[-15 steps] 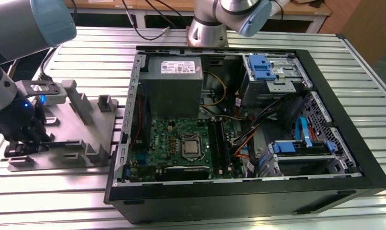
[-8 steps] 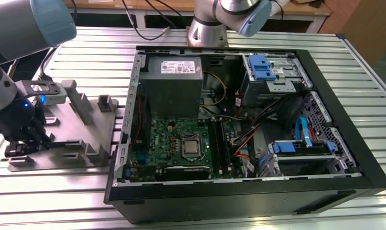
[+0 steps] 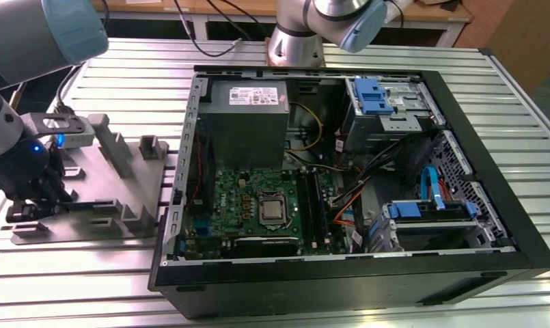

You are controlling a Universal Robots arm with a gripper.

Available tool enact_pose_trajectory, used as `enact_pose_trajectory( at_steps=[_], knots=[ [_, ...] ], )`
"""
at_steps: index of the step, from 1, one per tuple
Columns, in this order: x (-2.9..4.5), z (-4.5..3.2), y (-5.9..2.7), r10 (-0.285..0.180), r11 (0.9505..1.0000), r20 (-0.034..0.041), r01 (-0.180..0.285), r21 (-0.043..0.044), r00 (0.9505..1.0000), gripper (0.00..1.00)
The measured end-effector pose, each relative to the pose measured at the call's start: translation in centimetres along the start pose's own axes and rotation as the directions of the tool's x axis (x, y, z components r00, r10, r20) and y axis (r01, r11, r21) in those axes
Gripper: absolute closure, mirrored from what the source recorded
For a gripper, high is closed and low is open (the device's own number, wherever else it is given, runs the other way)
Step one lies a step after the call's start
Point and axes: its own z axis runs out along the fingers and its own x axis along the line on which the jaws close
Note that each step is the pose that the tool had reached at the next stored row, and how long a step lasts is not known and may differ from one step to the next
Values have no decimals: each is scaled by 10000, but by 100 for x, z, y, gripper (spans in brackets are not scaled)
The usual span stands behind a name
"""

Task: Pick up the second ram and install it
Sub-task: 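Pick up the second ram and move it above second insertion slot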

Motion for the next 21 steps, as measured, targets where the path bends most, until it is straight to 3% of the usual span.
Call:
enact_pose_trajectory(
  at_steps=[11,12,13,21],
  knots=[
    [-3,-45,2,0,10000,0,0,0,10000,75],
    [-3,-46,2,0,10000,1,0,1,10000,75],
    [-3,-47,2,0,10000,1,0,1,10000,82],
    [-2,-31,1,0,10000,0,0,0,10000,82]
  ],
)
